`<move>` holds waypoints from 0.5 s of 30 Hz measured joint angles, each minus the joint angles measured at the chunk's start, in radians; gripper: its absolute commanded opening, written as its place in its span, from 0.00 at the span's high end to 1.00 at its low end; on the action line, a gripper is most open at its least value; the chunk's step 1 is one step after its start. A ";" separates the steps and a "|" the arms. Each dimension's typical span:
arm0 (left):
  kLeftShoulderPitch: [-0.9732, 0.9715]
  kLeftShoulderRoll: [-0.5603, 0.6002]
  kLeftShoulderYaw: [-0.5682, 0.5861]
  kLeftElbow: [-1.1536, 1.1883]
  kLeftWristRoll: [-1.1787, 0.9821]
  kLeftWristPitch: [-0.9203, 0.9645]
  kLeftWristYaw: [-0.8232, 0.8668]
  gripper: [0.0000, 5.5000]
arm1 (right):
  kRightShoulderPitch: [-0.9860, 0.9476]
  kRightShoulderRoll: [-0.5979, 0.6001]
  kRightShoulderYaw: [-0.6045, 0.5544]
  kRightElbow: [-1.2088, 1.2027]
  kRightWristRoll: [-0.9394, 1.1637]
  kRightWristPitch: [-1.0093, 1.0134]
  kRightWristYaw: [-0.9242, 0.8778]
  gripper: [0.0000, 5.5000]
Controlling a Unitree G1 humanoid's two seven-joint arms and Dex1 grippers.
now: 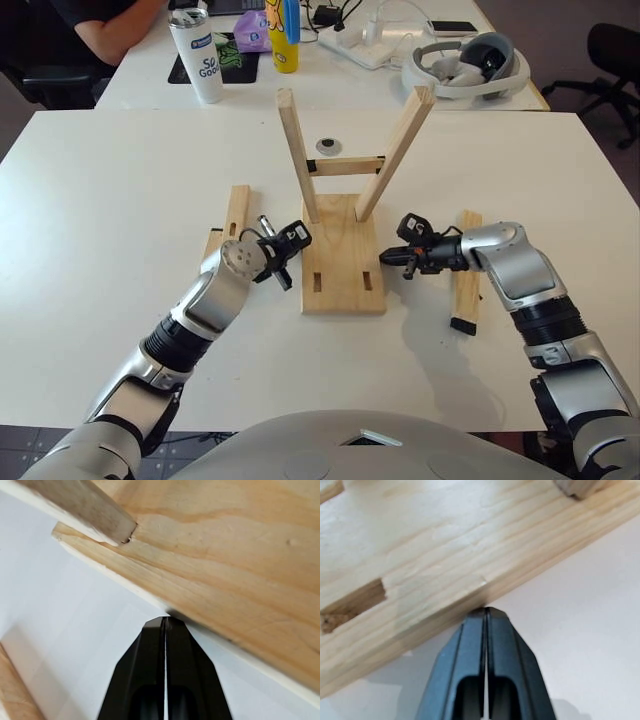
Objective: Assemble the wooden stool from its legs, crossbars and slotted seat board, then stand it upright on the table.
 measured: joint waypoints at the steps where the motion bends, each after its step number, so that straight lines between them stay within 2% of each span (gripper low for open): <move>1: 0.000 0.001 0.004 0.005 0.001 -0.001 0.004 1.00 | 0.000 0.008 0.000 0.000 0.004 0.002 -0.008 1.00; 8: 0.000 0.003 0.045 -0.017 -0.004 -0.006 0.009 1.00 | 0.014 0.016 -0.011 -0.008 0.025 -0.004 -0.058 1.00; 12: 0.005 -0.017 0.279 -0.121 -0.112 -0.095 0.048 1.00 | 0.028 0.024 -0.132 -0.076 0.085 -0.030 -0.119 1.00; 15: 0.054 -0.015 0.457 -0.197 -0.179 -0.159 0.068 0.93 | 0.071 0.014 -0.215 -0.218 0.158 0.021 -0.136 1.00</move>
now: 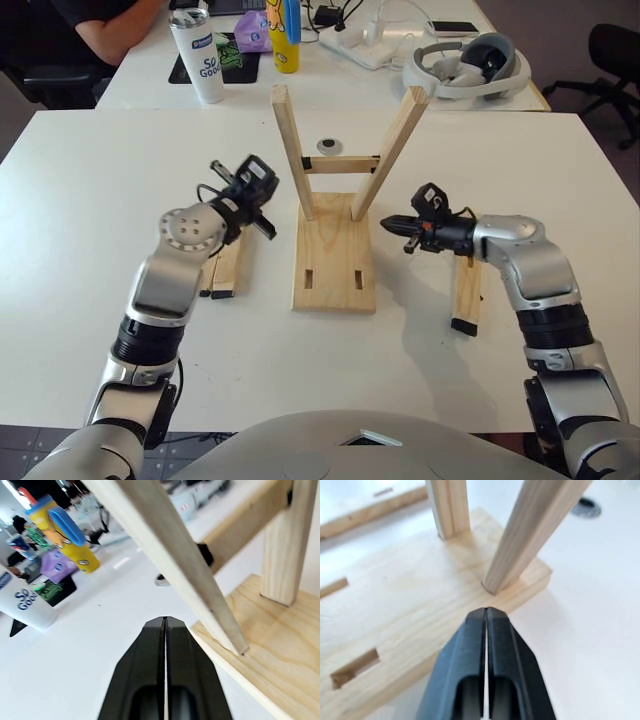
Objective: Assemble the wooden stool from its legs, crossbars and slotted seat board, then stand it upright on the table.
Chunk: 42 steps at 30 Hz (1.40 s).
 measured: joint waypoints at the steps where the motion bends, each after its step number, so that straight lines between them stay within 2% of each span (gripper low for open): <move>1: 0.030 0.001 0.051 -0.018 -0.019 -0.005 0.012 0.90 | 0.024 -0.006 -0.025 -0.042 0.031 0.024 -0.001 1.00; 4: 0.113 -0.002 0.187 -0.095 -0.041 0.001 0.064 0.83 | 0.110 -0.002 -0.136 -0.145 0.113 0.093 -0.048 1.00; 8: 0.215 -0.006 0.275 -0.155 -0.036 0.113 0.145 0.72 | 0.231 0.050 -0.242 -0.194 0.126 0.117 -0.203 1.00; 11: 0.275 -0.026 0.298 -0.163 -0.071 0.212 0.152 0.64 | 0.316 0.092 -0.245 -0.229 0.129 0.119 -0.272 1.00; 17: 0.322 -0.071 0.312 -0.147 -0.186 0.347 0.130 0.47 | 0.353 0.124 -0.224 -0.281 0.147 0.118 -0.327 1.00; 28: 0.344 0.019 0.248 -0.098 -0.196 0.361 0.114 0.47 | 0.319 0.121 -0.207 -0.276 0.161 0.118 -0.340 1.00; 42: 0.375 0.049 0.180 -0.085 -0.212 0.380 0.118 0.47 | 0.294 0.107 -0.179 -0.263 0.177 0.117 -0.349 1.00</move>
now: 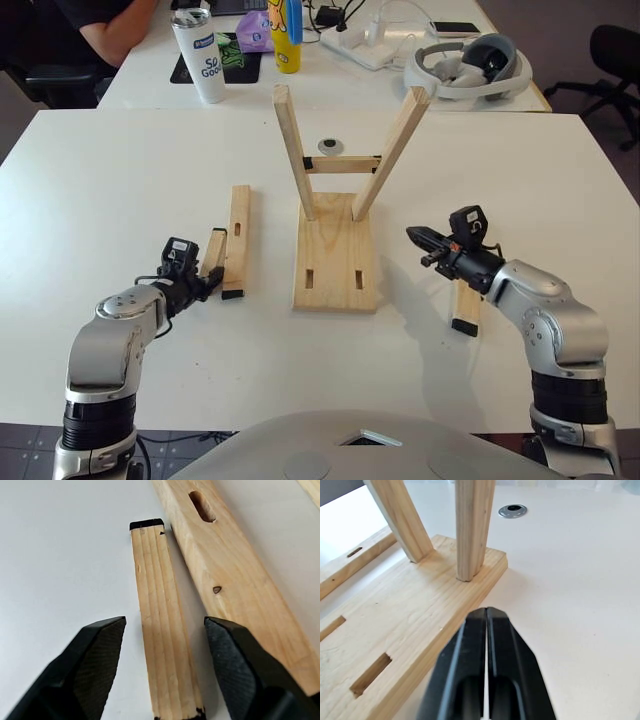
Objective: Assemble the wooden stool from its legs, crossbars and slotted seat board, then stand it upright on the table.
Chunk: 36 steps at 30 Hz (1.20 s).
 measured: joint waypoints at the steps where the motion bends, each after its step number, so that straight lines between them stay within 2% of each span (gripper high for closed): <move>1: 0.000 0.000 -0.002 0.003 0.000 -0.001 0.003 0.47 | -0.001 -0.001 0.006 0.001 -0.001 -0.001 -0.001 1.00; 13: 0.007 -0.012 -0.009 0.030 -0.004 -0.042 0.028 0.76 | -0.060 -0.043 0.029 0.038 -0.002 -0.011 -0.001 1.00; 18: -0.004 -0.019 0.003 0.075 0.003 -0.113 0.051 0.76 | -0.078 -0.043 0.014 0.051 -0.001 -0.030 -0.015 1.00; 21: -0.043 -0.041 0.049 0.102 0.022 -0.247 0.100 0.76 | -0.095 -0.025 -0.039 0.097 0.000 -0.062 -0.060 1.00; 25: -0.201 -0.049 0.123 0.085 0.042 -0.468 0.173 0.76 | -0.182 0.020 -0.142 0.162 0.015 -0.138 -0.136 1.00; 29: -0.358 -0.048 0.131 0.047 0.072 -0.633 0.213 0.76 | -0.293 0.047 -0.259 0.206 0.116 -0.188 -0.168 0.90; 30: -0.424 -0.043 0.119 0.033 0.079 -0.676 0.217 0.76 | -0.342 0.060 -0.303 0.207 0.202 -0.180 -0.170 0.86; 33: -0.563 -0.037 0.053 0.004 0.102 -0.753 0.208 0.76 | -0.469 0.077 -0.373 0.189 0.396 -0.131 -0.188 0.79; 36: -0.623 -0.045 -0.028 0.008 0.122 -0.789 0.185 0.76 | -0.561 0.085 -0.393 0.158 0.587 -0.062 -0.223 0.71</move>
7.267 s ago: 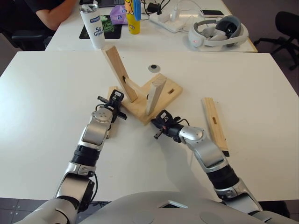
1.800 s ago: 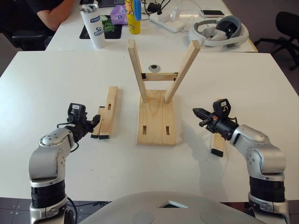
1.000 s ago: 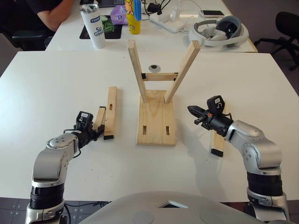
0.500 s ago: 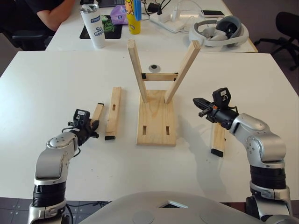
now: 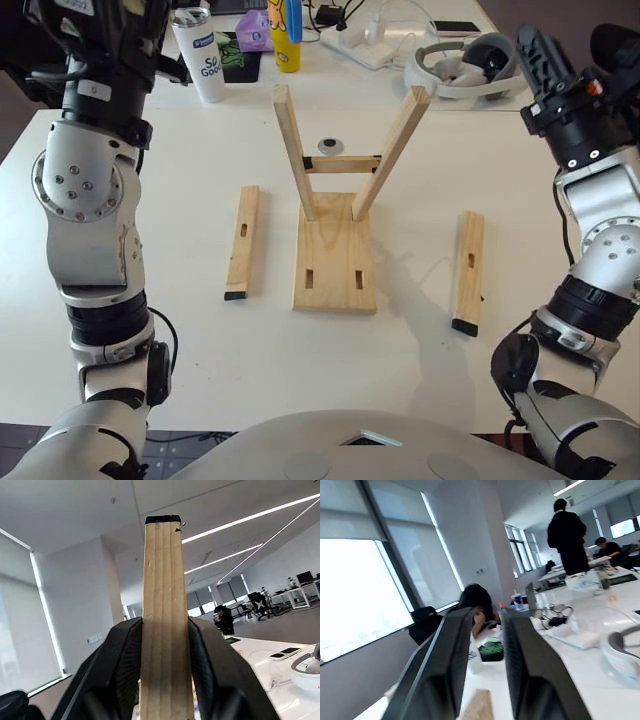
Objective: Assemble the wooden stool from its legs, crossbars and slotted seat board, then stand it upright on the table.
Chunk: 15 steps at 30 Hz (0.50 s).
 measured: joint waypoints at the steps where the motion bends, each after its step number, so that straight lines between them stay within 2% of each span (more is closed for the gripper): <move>1: -0.012 -0.009 -0.032 0.006 0.010 -0.012 -0.009 0.76 | -0.025 0.008 0.005 -0.013 0.060 0.022 -0.013 0.68; 4: -0.030 -0.044 -0.114 0.039 0.021 -0.060 -0.036 0.76 | -0.066 0.031 0.044 -0.051 0.201 0.064 -0.040 0.60; 6: -0.042 -0.056 -0.124 0.076 0.022 -0.083 -0.044 0.76 | -0.067 0.036 0.067 -0.050 0.220 0.073 -0.047 0.57; 15: -0.093 -0.103 -0.145 0.245 0.009 -0.178 -0.088 0.76 | -0.061 0.016 0.171 -0.041 0.237 0.075 0.023 0.57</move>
